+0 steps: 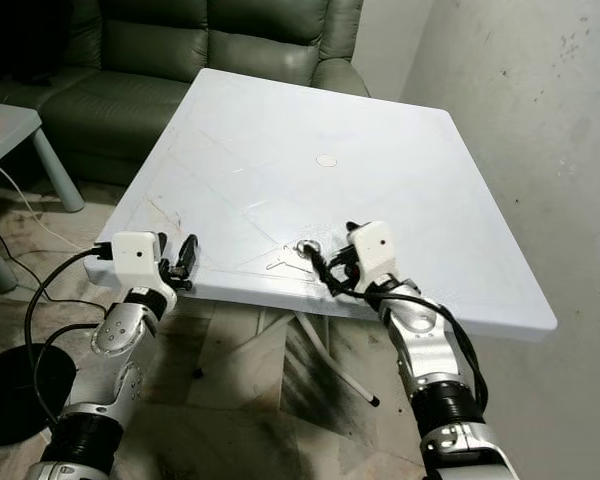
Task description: Hang keys on a hook
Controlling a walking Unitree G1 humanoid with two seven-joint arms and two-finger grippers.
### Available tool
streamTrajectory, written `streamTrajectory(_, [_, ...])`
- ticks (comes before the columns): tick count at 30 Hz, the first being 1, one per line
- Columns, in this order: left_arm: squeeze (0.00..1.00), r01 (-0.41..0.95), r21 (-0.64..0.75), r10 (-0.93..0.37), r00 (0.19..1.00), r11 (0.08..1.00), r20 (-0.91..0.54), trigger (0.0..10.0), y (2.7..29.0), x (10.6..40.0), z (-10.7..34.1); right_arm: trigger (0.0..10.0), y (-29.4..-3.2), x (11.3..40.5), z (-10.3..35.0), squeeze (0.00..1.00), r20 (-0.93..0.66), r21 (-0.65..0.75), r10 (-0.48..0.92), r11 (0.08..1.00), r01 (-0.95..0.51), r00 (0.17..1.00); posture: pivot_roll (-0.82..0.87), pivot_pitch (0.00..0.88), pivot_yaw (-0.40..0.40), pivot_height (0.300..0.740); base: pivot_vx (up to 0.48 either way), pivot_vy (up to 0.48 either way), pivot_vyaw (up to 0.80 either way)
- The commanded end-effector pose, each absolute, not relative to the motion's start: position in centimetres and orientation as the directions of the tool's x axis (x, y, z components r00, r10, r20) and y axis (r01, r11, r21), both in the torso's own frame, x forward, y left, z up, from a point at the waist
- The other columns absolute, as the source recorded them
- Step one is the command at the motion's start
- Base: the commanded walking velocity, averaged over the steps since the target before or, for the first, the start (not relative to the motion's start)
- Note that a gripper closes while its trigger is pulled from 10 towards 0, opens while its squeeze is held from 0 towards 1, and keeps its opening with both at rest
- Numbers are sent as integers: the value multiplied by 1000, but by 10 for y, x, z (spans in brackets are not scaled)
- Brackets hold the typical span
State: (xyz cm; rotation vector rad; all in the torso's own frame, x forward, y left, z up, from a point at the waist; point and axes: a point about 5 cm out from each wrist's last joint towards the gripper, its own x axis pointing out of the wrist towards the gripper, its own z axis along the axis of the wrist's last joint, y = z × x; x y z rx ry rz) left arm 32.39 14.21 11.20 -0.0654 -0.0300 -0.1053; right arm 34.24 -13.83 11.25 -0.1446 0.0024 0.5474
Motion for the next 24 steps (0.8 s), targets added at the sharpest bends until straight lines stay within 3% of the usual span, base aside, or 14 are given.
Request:
streamTrajectory(1, [0, 113, -67, -110, 993, 991, 44, 10000, 140, 322, 115, 10000, -133, 345, 116, 0, -47, -132, 542, 829, -543, 839, 117, 71, -136, 740, 0, 0, 0])
streamTrajectory(11, [0, 145, -58, -143, 989, 988, 42, 10000, 134, 317, 112, 10000, -110, 327, 104, 0, -46, -84, 621, 778, -623, 782, 125, 78, -143, 740, 0, 0, 0])
streamTrajectory(20, [0, 143, -73, -142, 990, 987, 23, 10000, 135, 318, 110, 10000, -112, 324, 104, 0, -50, -73, 611, 786, -613, 790, 123, 72, -140, 740, 0, 0, 0])
streamTrajectory(24, [0, 141, -74, -140, 990, 987, 16, 10000, 135, 319, 110, 10000, -116, 325, 105, 0, -45, -64, 593, 802, -594, 804, 121, 64, -139, 740, 0, 388, 0])
